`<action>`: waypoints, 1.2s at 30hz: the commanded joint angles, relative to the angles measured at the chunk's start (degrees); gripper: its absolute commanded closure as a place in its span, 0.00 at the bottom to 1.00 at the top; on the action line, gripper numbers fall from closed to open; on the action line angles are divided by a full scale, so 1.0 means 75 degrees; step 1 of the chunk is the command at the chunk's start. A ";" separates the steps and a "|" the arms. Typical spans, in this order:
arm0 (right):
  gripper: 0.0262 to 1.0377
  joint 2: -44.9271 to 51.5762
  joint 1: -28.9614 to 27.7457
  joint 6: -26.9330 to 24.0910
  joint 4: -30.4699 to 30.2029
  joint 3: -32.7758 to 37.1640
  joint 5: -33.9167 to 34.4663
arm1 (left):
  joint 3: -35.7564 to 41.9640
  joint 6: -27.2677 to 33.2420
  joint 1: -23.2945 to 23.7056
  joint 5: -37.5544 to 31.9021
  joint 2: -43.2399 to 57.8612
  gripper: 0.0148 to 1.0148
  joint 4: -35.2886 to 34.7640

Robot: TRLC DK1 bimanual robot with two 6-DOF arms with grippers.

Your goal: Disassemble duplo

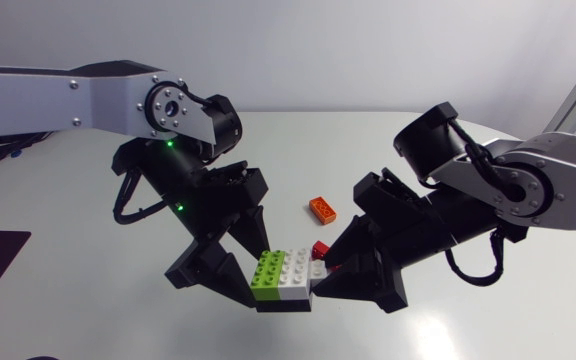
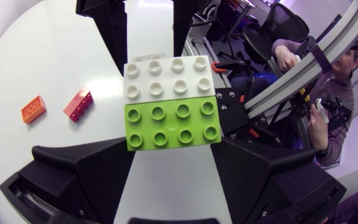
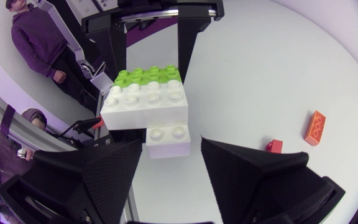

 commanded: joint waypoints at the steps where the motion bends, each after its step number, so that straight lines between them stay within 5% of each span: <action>1: 0.71 -0.0233 0.0095 -0.0199 0.0038 -0.0230 -0.0015 | 0.0219 0.0253 -0.0098 0.0121 0.0123 0.54 -0.0124; 7: 0.82 -0.0397 0.0177 -0.0176 0.0015 -0.0370 -0.0038 | 0.0173 0.0229 -0.0133 0.0121 0.0111 0.50 -0.0124; 9: 0.83 -0.0468 0.0201 -0.0164 0.0038 -0.0452 -0.0026 | 0.0196 0.0182 -0.0086 0.0121 0.0088 0.32 -0.0101; 11: 0.83 -0.0514 0.0201 -0.0164 0.0038 -0.0487 -0.0026 | 0.0208 0.0147 -0.0063 0.0132 0.0053 0.31 -0.0089; 15: 0.83 -0.0526 0.0142 -0.0141 0.0050 -0.0499 0.0009 | 0.0219 -0.0064 0.0066 0.0132 -0.0123 0.04 0.0192; 22: 0.83 -0.0339 -0.0631 0.0281 0.0073 -0.0265 -0.0108 | -0.0554 -0.1412 0.0254 -0.0137 -0.1189 0.04 0.2067; 26: 0.83 -0.0268 -0.0760 0.0574 -0.0103 -0.0054 -0.0202 | -0.1538 -0.2267 -0.0262 -0.1426 -0.2033 0.04 0.3778; 31: 0.83 0.0072 -0.0971 0.1078 -0.0478 0.0438 -0.0378 | -0.3402 -0.2853 -0.1903 -0.4754 -0.2889 0.04 0.6848; 36: 0.83 0.0364 -0.1182 0.1523 -0.0618 0.0790 -0.0425 | -0.3976 -0.2923 -0.2746 -0.6020 -0.3076 0.04 0.7891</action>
